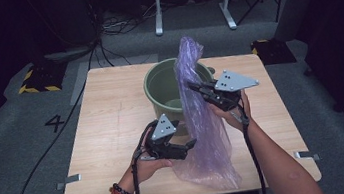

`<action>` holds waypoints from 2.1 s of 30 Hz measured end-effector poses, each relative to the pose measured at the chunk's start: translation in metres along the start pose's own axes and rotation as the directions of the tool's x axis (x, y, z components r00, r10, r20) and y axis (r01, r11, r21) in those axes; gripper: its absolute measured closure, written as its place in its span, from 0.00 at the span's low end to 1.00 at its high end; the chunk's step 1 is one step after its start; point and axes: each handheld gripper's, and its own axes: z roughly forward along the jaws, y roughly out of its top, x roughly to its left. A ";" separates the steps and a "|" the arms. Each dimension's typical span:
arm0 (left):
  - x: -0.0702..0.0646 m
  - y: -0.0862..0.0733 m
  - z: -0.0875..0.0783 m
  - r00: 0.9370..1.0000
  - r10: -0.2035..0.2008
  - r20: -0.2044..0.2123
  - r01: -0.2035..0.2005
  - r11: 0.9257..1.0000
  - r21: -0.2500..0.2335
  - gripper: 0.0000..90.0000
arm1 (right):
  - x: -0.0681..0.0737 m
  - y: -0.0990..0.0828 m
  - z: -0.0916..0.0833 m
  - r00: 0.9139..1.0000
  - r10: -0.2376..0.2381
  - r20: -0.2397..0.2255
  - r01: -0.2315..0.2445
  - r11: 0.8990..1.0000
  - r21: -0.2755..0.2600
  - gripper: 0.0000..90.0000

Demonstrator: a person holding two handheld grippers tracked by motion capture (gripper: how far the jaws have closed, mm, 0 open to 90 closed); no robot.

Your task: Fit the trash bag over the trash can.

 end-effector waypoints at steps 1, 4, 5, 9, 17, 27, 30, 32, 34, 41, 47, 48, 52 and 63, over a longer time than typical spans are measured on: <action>0.001 0.002 -0.002 1.000 -0.003 0.002 0.003 1.000 -0.007 0.19 | 0.002 0.001 0.001 1.000 -0.011 0.004 0.011 1.000 0.001 1.00; 0.002 0.006 -0.002 0.999 -0.014 -0.032 0.014 1.000 0.001 0.22 | 0.004 0.002 0.002 1.000 -0.022 0.005 0.022 1.000 -0.003 1.00; 0.002 0.007 0.000 0.999 -0.009 -0.049 0.010 1.000 0.012 0.26 | 0.004 0.002 0.002 1.000 -0.021 0.005 0.021 1.000 -0.005 1.00; 0.002 0.008 0.005 0.994 0.033 -0.108 -0.027 0.998 0.050 0.51 | 0.004 0.000 0.003 1.000 -0.004 -0.001 0.004 1.000 -0.014 1.00; 0.010 0.008 -0.001 0.980 0.109 -0.168 -0.096 0.992 0.082 0.99 | 0.001 -0.001 0.002 1.000 0.012 -0.004 -0.012 1.000 -0.009 1.00; 0.016 0.011 -0.019 0.973 0.120 -0.199 -0.114 0.993 0.042 1.00 | -0.024 -0.009 0.017 0.988 0.152 -0.008 -0.150 0.981 0.123 0.89; 0.013 0.014 -0.024 0.969 0.136 -0.208 -0.134 0.991 0.021 1.00 | -0.031 -0.011 0.024 0.981 0.194 -0.017 -0.188 0.967 0.174 0.84; 0.011 0.015 -0.028 0.967 0.146 -0.209 -0.147 0.989 0.010 1.00 | -0.034 -0.013 0.028 0.977 0.211 -0.018 -0.202 0.956 0.210 0.75; 0.011 0.014 -0.033 0.966 0.149 -0.210 -0.151 0.989 0.007 1.00 | -0.036 -0.014 0.030 0.972 0.231 -0.031 -0.217 0.945 0.243 0.63; 0.013 0.014 -0.048 0.967 0.141 -0.211 -0.146 0.989 -0.011 1.00 | -0.042 -0.015 0.031 0.977 0.212 0.032 -0.212 0.931 0.298 0.49; 0.013 0.024 -0.047 0.961 0.163 -0.226 -0.170 0.985 -0.014 1.00 | -0.042 -0.011 0.039 0.986 0.151 0.069 -0.165 0.925 0.342 0.55; 0.014 0.025 -0.046 0.961 0.160 -0.225 -0.167 0.986 -0.014 1.00 | -0.042 -0.011 0.041 0.986 0.151 0.072 -0.167 0.923 0.347 0.54; 0.016 0.025 -0.039 0.964 0.144 -0.222 -0.150 0.989 -0.010 1.00 | -0.040 -0.007 0.044 0.986 0.152 0.071 -0.167 0.927 0.336 0.42; 0.019 0.031 -0.041 0.964 0.110 -0.241 -0.124 0.991 -0.043 1.00 | -0.033 0.014 0.018 0.988 0.157 0.000 -0.153 0.963 0.221 0.39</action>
